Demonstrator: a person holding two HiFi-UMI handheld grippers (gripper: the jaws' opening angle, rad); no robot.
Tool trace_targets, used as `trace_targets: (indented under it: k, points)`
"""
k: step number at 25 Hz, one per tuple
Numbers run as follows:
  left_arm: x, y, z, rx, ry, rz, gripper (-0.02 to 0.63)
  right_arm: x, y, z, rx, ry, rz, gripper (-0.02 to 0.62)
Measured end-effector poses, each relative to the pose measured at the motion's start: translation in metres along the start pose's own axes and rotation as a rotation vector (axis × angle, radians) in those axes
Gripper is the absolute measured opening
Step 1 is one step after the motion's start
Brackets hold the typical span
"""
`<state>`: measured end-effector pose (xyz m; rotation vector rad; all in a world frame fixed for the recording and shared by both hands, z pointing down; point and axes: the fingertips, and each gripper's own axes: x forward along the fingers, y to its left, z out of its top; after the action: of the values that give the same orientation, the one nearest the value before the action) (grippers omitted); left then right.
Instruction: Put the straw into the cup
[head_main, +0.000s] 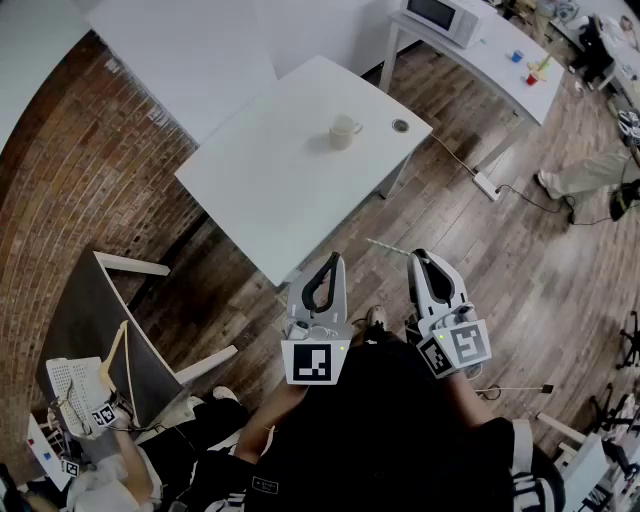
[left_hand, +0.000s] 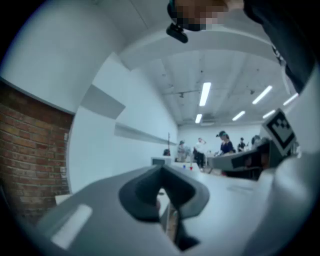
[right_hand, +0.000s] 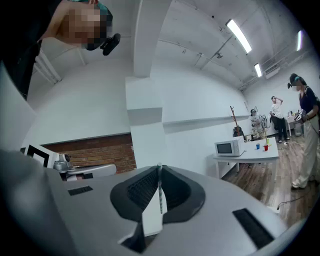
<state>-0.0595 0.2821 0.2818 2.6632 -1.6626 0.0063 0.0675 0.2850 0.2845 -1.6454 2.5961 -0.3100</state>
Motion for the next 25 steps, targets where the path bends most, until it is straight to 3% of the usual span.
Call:
trace_targets:
  k: [7,11,15,25]
  points:
    - [0.002,-0.002,0.005,-0.018,-0.030,0.008,0.003,0.000,-0.001,0.001,0.003,-0.003,0.006,0.023]
    - [0.002,-0.001,0.002,-0.031,-0.017,0.015,0.003,0.002,-0.001,0.000,0.008,0.000,0.010,0.023]
    - [0.005,-0.003,-0.001,0.009,0.005,0.007,0.003,0.003,-0.005,0.001,0.030,-0.005,0.016,0.023]
    - [0.026,-0.018,-0.003,-0.038,0.019,0.063,0.003,0.004,-0.030,0.011,0.029,-0.001,0.056,0.023]
